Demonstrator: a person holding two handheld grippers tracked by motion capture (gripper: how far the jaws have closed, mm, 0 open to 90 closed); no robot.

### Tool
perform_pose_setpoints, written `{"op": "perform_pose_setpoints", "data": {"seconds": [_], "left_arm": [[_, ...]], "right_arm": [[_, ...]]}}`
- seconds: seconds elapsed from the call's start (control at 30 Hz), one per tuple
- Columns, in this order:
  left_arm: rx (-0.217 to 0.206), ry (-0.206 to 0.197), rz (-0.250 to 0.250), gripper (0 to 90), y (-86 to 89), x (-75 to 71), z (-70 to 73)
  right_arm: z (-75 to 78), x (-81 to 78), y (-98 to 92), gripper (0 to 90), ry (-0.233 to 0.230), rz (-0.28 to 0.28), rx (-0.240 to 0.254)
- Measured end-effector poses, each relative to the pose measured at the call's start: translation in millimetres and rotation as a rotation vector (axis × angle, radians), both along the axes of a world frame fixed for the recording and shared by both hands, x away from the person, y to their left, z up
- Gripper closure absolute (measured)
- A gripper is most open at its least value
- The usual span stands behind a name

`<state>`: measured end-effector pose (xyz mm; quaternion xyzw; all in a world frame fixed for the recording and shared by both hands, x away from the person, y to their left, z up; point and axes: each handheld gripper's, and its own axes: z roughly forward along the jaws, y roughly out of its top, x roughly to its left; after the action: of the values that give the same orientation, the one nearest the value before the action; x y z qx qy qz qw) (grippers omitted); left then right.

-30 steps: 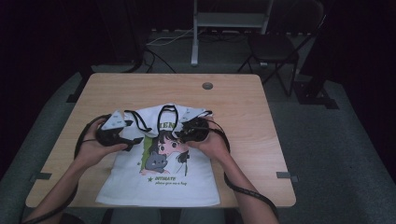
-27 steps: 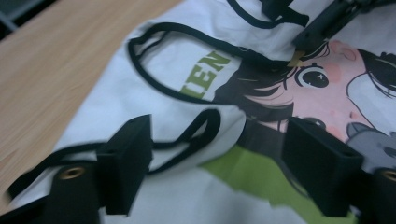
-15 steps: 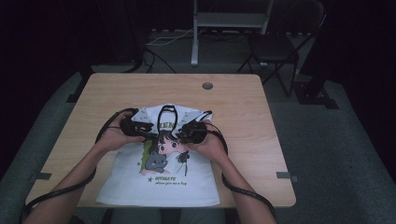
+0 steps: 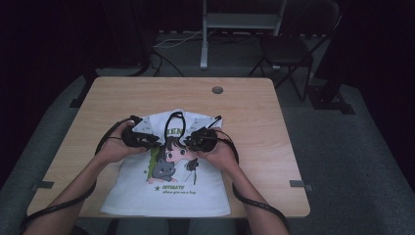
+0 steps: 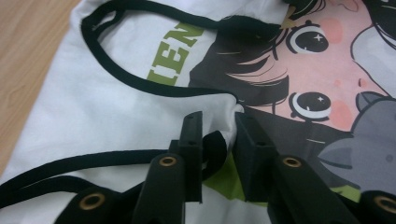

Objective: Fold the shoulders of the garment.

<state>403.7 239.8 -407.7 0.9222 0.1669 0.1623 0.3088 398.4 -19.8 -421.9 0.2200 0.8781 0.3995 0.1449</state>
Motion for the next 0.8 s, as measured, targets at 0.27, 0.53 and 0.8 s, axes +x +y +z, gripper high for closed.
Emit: {"op": "perform_pose_setpoints", "data": {"seconds": [0.27,0.53,0.8], "left_arm": [[-0.018,-0.018,0.011,79.3,11.2,-9.1,8.2],[-0.018,-0.041,0.016,79.1,17.2,-21.7,7.1],[0.000,-0.026,0.016,75.0,14.4,-23.6,2.1]], "right_arm": [[6.4,-9.0,-1.3,80.7,-0.017,0.021,0.015],[1.3,-17.8,-2.2,80.5,-0.019,0.025,0.020],[2.6,-19.7,-2.9,79.0,-0.017,0.026,0.025]]}}
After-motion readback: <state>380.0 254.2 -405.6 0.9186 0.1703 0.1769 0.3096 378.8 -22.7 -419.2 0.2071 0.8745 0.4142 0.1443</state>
